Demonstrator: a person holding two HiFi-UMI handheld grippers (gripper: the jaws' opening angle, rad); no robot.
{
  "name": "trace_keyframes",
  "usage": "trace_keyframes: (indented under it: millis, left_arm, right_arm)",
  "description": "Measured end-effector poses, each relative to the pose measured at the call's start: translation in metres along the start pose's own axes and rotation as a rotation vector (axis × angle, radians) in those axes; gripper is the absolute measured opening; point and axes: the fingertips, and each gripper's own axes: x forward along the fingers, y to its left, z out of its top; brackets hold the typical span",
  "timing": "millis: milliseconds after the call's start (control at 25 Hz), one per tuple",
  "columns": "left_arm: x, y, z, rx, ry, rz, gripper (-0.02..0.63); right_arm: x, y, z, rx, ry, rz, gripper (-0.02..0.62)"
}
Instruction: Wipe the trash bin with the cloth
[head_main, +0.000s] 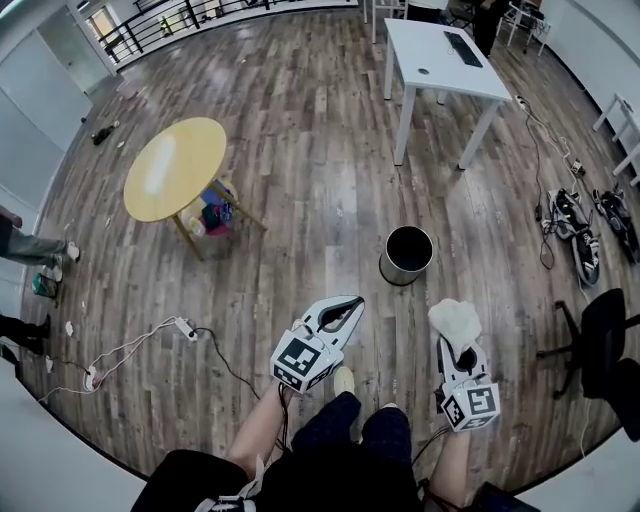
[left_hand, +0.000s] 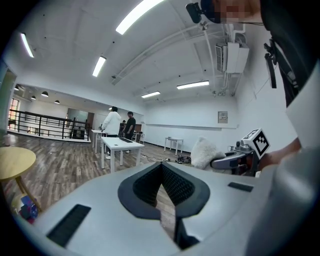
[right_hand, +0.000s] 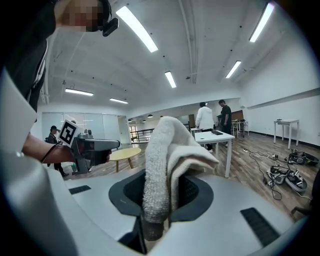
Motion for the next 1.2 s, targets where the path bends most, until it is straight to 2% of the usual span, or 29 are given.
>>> trace_keyframes:
  millis: [280, 480, 840, 1040, 1200]
  left_arm:
    - [0.046, 0.042, -0.026, -0.006, -0.002, 0.032, 0.0]
    - [0.082, 0.057, -0.057, 0.044, -0.003, 0.048, 0.0]
    - [0.155, 0.089, -0.156, 0.055, -0.023, 0.099, 0.0]
    - [0.179, 0.101, -0.207, 0.036, -0.052, 0.12, 0.0]
    - [0.197, 0.112, -0.257, 0.05, -0.041, 0.117, 0.0]
  right_arm:
    - [0.047, -0.032, -0.025, -0.041, 0.046, 0.011, 0.083]
    - [0.087, -0.066, -0.058, -0.051, 0.058, 0.044, 0.083]
    - [0.168, -0.096, -0.142, -0.13, 0.057, 0.156, 0.083]
    - [0.195, -0.113, -0.209, -0.134, 0.077, 0.18, 0.083]
    - [0.214, -0.123, -0.251, -0.137, 0.056, 0.191, 0.083]
